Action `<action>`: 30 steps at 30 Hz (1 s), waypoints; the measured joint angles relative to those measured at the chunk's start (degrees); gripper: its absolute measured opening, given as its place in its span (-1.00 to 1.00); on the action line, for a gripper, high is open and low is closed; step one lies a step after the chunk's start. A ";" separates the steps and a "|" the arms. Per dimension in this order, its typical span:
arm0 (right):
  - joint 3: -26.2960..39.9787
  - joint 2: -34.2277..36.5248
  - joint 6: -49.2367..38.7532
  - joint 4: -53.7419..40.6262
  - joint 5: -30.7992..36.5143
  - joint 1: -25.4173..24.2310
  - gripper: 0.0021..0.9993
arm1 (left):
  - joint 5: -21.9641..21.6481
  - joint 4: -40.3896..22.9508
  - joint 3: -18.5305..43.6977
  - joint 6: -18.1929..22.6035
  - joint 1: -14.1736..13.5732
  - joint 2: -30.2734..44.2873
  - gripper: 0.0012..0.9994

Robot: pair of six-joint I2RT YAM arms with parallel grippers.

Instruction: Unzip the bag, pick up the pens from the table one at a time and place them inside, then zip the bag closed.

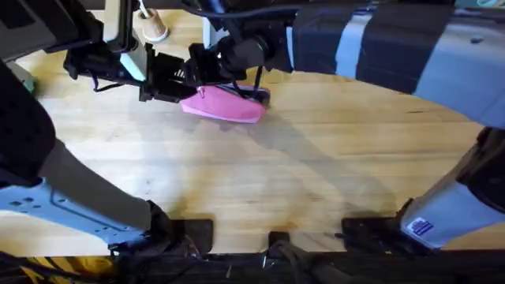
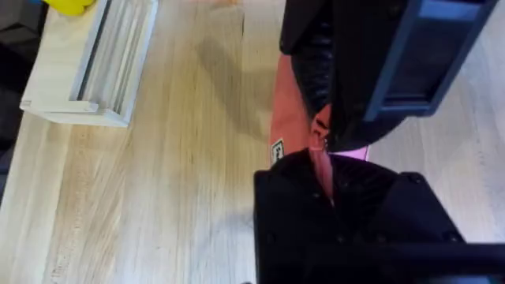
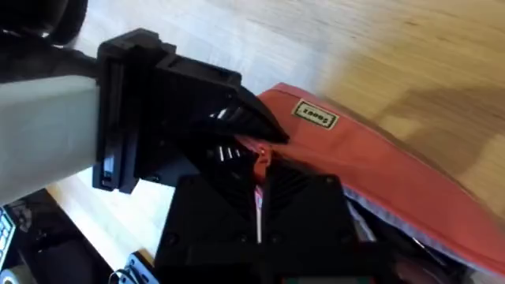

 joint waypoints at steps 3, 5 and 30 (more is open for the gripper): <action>0.00 0.02 -0.06 -0.34 -0.13 0.08 -0.94 | -0.08 -0.11 0.00 0.00 0.00 0.00 -0.91; 0.00 0.00 -0.50 -0.88 0.18 0.08 -0.94 | -0.06 -0.06 0.00 -0.10 0.00 0.00 -0.91; 0.20 -0.04 -3.22 -15.48 2.10 -15.10 -0.94 | 1.02 -0.05 0.00 -2.71 -1.18 0.02 -0.92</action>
